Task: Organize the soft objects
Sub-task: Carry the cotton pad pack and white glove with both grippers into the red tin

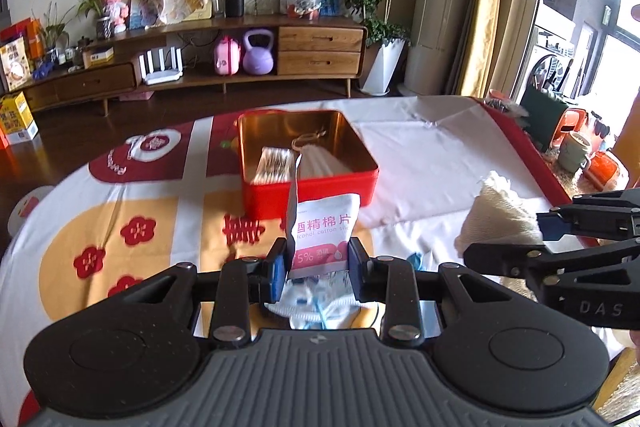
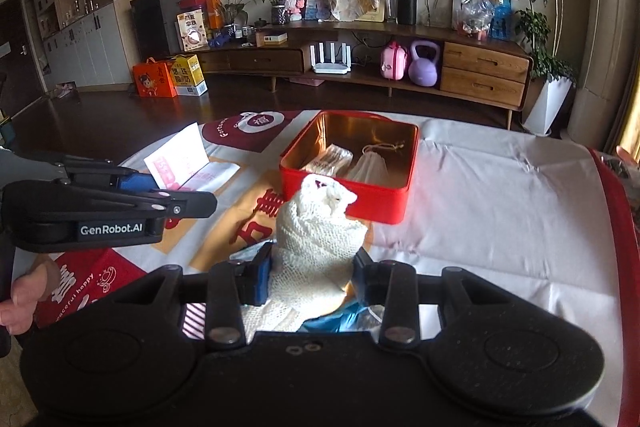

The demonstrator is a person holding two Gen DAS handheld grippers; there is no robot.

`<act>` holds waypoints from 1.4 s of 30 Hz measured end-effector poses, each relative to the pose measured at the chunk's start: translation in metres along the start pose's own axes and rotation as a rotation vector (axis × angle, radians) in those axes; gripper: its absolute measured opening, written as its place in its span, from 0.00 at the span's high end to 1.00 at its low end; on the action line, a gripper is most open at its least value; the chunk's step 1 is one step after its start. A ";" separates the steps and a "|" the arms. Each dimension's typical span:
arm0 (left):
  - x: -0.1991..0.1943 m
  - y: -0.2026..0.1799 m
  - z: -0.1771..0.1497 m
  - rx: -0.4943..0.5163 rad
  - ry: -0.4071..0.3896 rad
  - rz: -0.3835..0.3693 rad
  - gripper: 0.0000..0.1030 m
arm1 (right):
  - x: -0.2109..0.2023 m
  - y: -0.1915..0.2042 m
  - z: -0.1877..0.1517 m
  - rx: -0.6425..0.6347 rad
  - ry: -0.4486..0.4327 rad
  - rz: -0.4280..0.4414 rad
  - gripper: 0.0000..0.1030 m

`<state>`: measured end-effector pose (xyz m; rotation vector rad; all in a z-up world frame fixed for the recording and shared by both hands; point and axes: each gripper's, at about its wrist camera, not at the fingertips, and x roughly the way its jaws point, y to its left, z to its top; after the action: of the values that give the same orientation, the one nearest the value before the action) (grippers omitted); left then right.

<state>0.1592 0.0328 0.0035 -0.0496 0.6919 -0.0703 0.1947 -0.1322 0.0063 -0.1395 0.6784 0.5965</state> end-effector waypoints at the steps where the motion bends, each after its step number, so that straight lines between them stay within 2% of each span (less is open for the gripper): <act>1: 0.001 -0.001 0.004 0.006 -0.003 0.001 0.70 | 0.001 -0.001 0.004 -0.005 -0.003 0.000 0.64; 18: 0.052 -0.005 0.063 0.093 -0.011 0.021 0.70 | 0.046 -0.026 0.054 -0.070 -0.010 -0.037 0.64; 27: 0.100 0.009 0.089 0.070 -0.001 0.038 0.70 | 0.090 -0.048 0.080 -0.089 -0.025 -0.062 0.63; 32: 0.133 0.016 0.095 0.072 0.019 0.066 0.70 | 0.113 -0.058 0.081 -0.091 -0.031 -0.070 0.64; 42: 0.189 0.027 0.109 0.030 0.064 0.062 0.70 | 0.166 -0.073 0.082 -0.084 -0.003 -0.078 0.63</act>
<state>0.3752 0.0467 -0.0347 0.0034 0.7560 -0.0225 0.3838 -0.0886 -0.0390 -0.2427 0.6423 0.5504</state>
